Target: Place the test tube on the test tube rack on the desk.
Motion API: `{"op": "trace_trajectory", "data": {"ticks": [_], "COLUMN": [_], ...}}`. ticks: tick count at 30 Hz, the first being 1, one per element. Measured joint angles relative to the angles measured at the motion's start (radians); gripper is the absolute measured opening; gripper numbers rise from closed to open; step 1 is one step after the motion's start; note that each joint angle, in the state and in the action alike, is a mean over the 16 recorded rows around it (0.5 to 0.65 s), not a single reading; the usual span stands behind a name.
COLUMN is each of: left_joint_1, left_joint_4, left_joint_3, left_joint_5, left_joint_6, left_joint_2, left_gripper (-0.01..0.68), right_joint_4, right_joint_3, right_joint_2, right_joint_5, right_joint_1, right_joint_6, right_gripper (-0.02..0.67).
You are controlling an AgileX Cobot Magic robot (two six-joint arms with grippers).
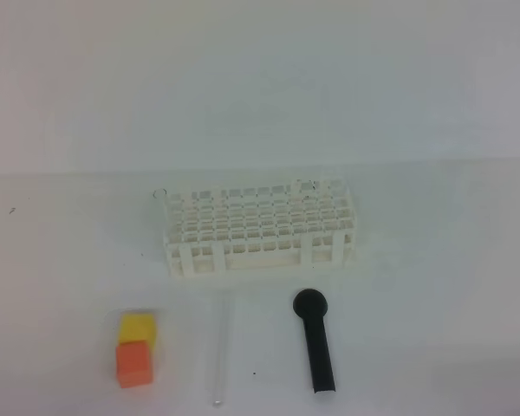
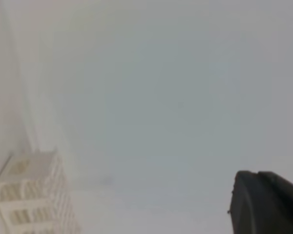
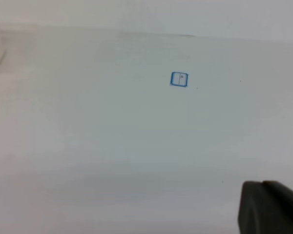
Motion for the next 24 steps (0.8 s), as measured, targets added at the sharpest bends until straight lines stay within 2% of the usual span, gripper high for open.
{"op": "trace_trajectory", "data": {"ticks": [8, 14, 18, 24], "left_joint_1": [0.000, 0.000, 0.000, 0.000], "left_joint_4": [0.022, 0.172, 0.322, 0.542], "left_joint_3": [-0.066, -0.224, -0.392, -0.650], "left_joint_5": [0.258, 0.465, 0.629, 0.955], "left_joint_6": [0.263, 0.434, 0.447, 0.391], "left_joint_2": [0.010, 0.107, 0.252, 0.569], "left_gripper": [-0.001, -0.001, -0.001, -0.001], "right_joint_4": [0.000, 0.000, 0.000, 0.000], "right_joint_3": [0.000, 0.000, 0.000, 0.000], "right_joint_2": [0.000, 0.000, 0.000, 0.000], "right_joint_5": [0.000, 0.000, 0.000, 0.000], "right_joint_1": [0.000, 0.000, 0.000, 0.000], "right_joint_6": [0.000, 0.000, 0.000, 0.000], "right_gripper": [-0.001, -0.001, -0.001, -0.001]}}
